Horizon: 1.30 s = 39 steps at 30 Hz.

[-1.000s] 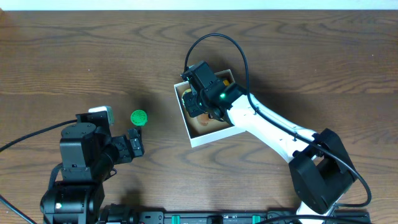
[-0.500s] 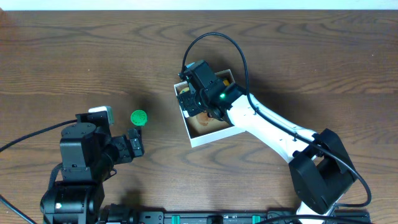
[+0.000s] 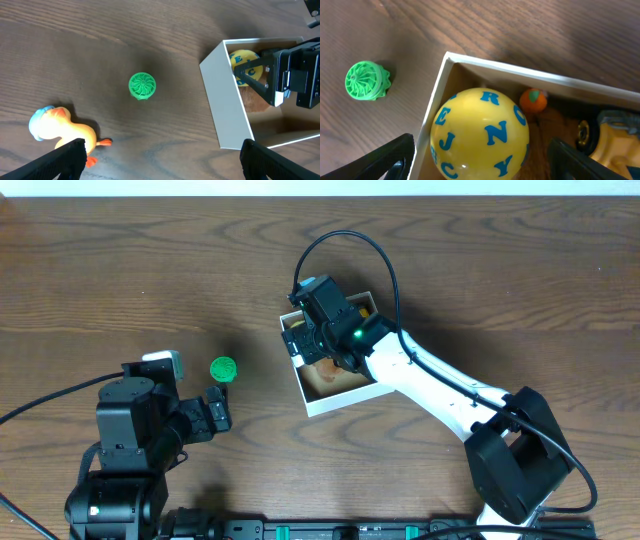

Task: Pack container
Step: 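Place the yellow ball into the box's left corner and release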

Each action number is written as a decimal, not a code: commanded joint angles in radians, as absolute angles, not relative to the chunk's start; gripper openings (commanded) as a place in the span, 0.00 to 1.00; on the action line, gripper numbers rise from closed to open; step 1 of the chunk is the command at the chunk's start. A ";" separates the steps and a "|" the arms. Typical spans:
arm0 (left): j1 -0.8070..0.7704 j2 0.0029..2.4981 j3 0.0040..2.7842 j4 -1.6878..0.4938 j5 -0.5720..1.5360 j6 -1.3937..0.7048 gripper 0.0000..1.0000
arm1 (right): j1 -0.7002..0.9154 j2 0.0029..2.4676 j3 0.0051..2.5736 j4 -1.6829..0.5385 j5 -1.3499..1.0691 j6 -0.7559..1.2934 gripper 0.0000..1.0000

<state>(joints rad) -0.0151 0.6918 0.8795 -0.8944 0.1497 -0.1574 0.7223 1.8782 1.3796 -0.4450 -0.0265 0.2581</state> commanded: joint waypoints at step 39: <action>-0.017 0.691 0.892 -0.881 0.138 -0.163 0.98 | 0.723 1.949 1.402 -0.475 -0.018 0.245 0.01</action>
<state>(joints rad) -0.0151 0.6918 0.8795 -0.8833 0.1497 -0.1577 0.7238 1.9739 1.4097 -0.4889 -0.0120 0.2508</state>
